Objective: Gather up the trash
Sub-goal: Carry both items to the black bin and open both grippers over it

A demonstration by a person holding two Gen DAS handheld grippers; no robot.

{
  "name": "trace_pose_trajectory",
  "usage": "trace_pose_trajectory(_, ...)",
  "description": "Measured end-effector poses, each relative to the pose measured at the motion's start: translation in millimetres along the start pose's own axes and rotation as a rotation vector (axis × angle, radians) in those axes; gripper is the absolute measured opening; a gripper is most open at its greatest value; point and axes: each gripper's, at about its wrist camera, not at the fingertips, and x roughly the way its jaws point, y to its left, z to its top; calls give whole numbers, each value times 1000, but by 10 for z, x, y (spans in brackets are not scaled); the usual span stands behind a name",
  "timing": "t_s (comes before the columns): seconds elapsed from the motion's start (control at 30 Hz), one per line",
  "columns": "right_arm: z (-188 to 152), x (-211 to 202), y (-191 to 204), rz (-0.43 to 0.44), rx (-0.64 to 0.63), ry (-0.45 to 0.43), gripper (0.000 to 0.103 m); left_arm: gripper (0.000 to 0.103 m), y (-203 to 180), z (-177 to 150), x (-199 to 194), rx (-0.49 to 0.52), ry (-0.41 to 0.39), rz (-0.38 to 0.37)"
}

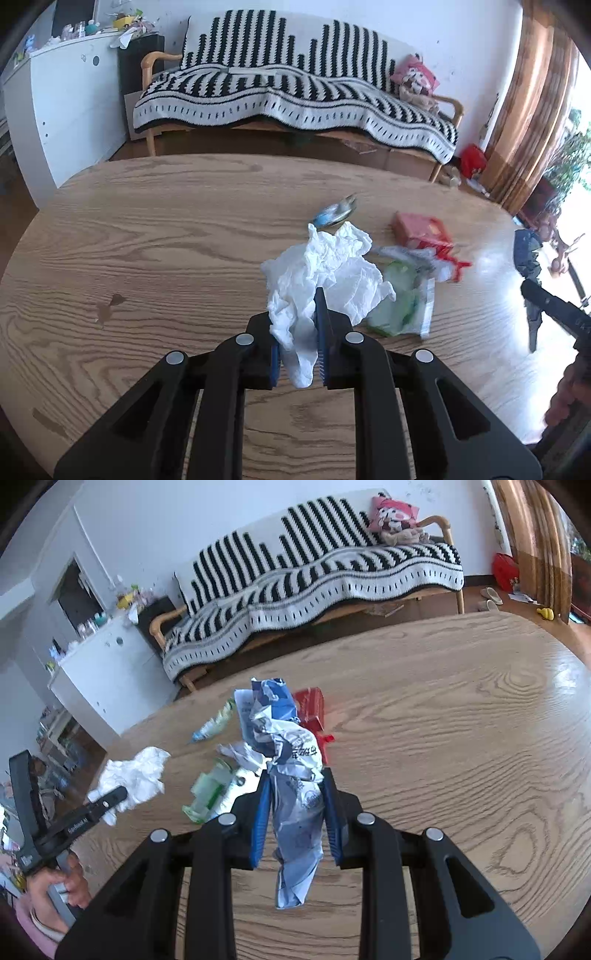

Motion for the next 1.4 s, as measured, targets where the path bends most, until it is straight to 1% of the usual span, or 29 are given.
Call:
trace_pose_trajectory(0.07, 24, -160, -1, 2, 23, -33, 27, 14, -193, -22, -118, 5, -3, -48)
trace_pose_trajectory(0.13, 48, -429, -68, 39, 67, -72, 27, 14, -455, -73, -264, 35, -2, -106)
trace_pose_trajectory(0.2, 48, -810, -195, 47, 76, -112, 27, 14, -863, -118, -468, 105, 1, -182)
trace_pose_trajectory(0.23, 44, -975, -267, 37, 77, -129, 27, 14, -1016, -140, -541, 131, 2, -207)
trace_pose_trajectory(0.27, 31, -1168, -358, 25, 78, -146, 27, 14, -1257, -172, -640, 173, 9, -247)
trace_pose_trajectory(0.33, -15, -1592, -585, -13, 76, -175, 27, 14, -1770, -296, -792, 263, 50, -334)
trace_pose_trajectory(0.4, -119, -2040, -869, -68, 84, -200, 27, 15, -2182, -467, -881, 336, 93, -398)
trace_pose_trajectory(0.43, -184, -2190, -995, -90, 92, -203, 27, 15, -2378, -575, -911, 370, 119, -428)
trace_pose_trajectory(0.47, -275, -2337, -1138, -113, 104, -201, 27, 15, -2599, -734, -926, 402, 154, -461)
trace_pose_trajectory(0.53, -517, -2520, -1443, -167, 131, -166, 27, 15, -2959, -1122, -888, 446, 240, -513)
trace_pose_trajectory(0.57, -624, -2549, -1551, -184, 147, -150, 27, 15, -3084, -1287, -852, 464, 266, -521)
trace_pose_trajectory(0.63, -949, -2570, -1871, -211, 215, -97, 27, 14, -3261, -1587, -781, 495, 319, -533)
trace_pose_trajectory(0.67, -1093, -2558, -2001, -217, 249, -76, 27, 14, -3358, -1786, -708, 512, 363, -543)
trace_pose_trajectory(0.73, -1446, -2486, -2254, -226, 313, -29, 27, 14, -3443, -1976, -613, 531, 402, -543)
trace_pose_trajectory(0.8, -1716, -2381, -2415, -223, 360, 9, 27, 14, -3508, -2156, -483, 547, 446, -529)
trace_pose_trajectory(0.83, -1888, -2295, -2526, -209, 402, 36, 27, 14, -3525, -2203, -443, 554, 459, -522)
trace_pose_trajectory(0.9, -2112, -2183, -2661, -184, 460, 73, 27, 14, -3558, -2290, -324, 576, 485, -490)
trace_pose_trajectory(1.03, -2373, -2076, -2802, -157, 513, 104, 27, 14, -3592, -2381, -221, 599, 512, -472)
trace_pose_trajectory(1.13, -2371, -2042, -2851, -143, 537, 113, 27, 15, -3618, -2393, -173, 618, 518, -472)
trace_pose_trajectory(1.2, -2339, -2044, -2879, -143, 553, 118, 29, 16, -3669, -2411, -182, 657, 495, -457)
trace_pose_trajectory(1.23, -2336, -2045, -2893, -148, 567, 123, 38, 25, -3706, -2389, -172, 668, 485, -450)
trace_pose_trajectory(1.27, -2324, -2054, -2910, -150, 580, 129, 57, 58, -3719, -2409, -184, 678, 469, -436)
trace_pose_trajectory(1.3, -2302, -2072, -2915, -153, 589, 123, 68, 78, -3724, -2425, -199, 686, 445, -419)
trace_pose_trajectory(1.33, -2271, -2086, -2902, -162, 587, 111, 82, 97, -3728, -2422, -216, 689, 422, -415)
trace_pose_trajectory(1.37, -2248, -2116, -2897, -177, 579, 97, 85, 97, -3740, -2446, -269, 701, 390, -429)
trace_pose_trajectory(1.4, -2229, -2152, -2887, -192, 568, 84, 87, 97, -3772, -2467, -309, 725, 391, -449)
